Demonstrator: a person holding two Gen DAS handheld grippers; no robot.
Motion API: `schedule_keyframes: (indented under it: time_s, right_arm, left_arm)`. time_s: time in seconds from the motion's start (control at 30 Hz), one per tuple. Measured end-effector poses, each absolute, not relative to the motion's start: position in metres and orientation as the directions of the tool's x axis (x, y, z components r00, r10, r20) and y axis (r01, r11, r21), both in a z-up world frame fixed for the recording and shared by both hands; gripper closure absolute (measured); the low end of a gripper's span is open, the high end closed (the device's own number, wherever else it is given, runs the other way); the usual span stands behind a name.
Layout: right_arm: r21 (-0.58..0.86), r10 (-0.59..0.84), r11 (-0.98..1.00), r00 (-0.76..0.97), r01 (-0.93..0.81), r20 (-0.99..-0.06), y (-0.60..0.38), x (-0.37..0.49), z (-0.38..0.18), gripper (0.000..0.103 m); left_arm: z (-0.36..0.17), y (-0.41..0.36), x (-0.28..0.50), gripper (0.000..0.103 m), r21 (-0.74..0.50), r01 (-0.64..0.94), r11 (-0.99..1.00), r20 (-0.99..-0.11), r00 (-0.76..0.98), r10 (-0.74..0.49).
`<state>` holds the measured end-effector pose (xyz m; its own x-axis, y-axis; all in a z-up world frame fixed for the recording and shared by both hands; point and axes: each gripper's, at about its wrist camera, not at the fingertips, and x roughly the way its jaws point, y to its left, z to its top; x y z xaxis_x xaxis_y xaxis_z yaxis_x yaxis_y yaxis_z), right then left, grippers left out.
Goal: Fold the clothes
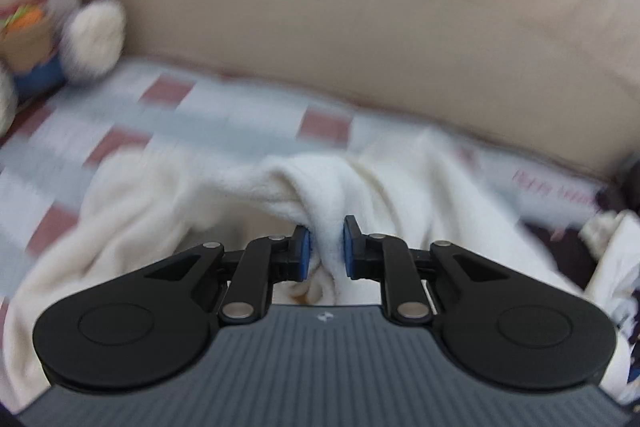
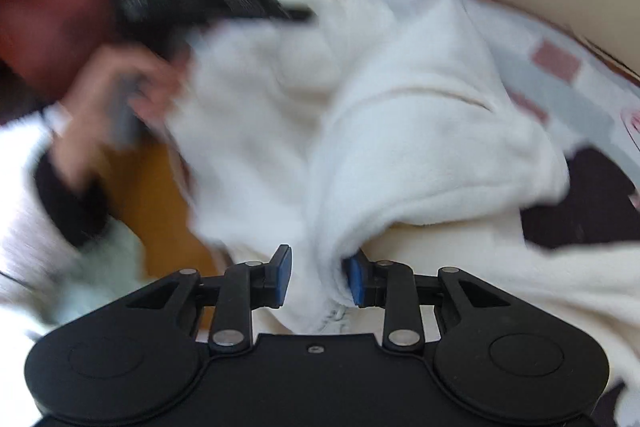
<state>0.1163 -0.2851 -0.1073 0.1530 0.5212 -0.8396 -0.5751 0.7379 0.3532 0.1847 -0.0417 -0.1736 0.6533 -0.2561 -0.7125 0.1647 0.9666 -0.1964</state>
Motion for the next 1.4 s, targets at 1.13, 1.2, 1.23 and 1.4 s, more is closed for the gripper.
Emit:
schedule_keyframes:
  time_s: [1.13,1.2,1.23,1.4]
  right_arm:
    - [0.630,0.525,0.769,0.670,-0.110,-0.525,-0.347,0.193,-0.072,0.091]
    - [0.588,0.463,0.798,0.760,-0.132,-0.457,-0.366,0.190,-0.032,0.092]
    - [0.561,0.416,0.819,0.803,-0.125,-0.428,-0.375,0.187,-0.015,0.092]
    - [0.454,0.192,0.890,0.877,0.034,-0.441,-0.419,0.178,0.015,0.094]
  left_arm:
    - [-0.203,-0.014,0.190,0.078,-0.258,0.095,0.961,-0.774,0.576,-0.265]
    - [-0.199,-0.013,0.191,0.076,-0.266,0.102,0.959,-0.764,0.584,-0.274]
    - [-0.197,-0.012,0.191,0.075,-0.272,0.102,0.957,-0.758,0.590,-0.278]
    - [-0.187,-0.008,0.188,0.075,-0.380,0.092,0.920,-0.716,0.601,-0.356]
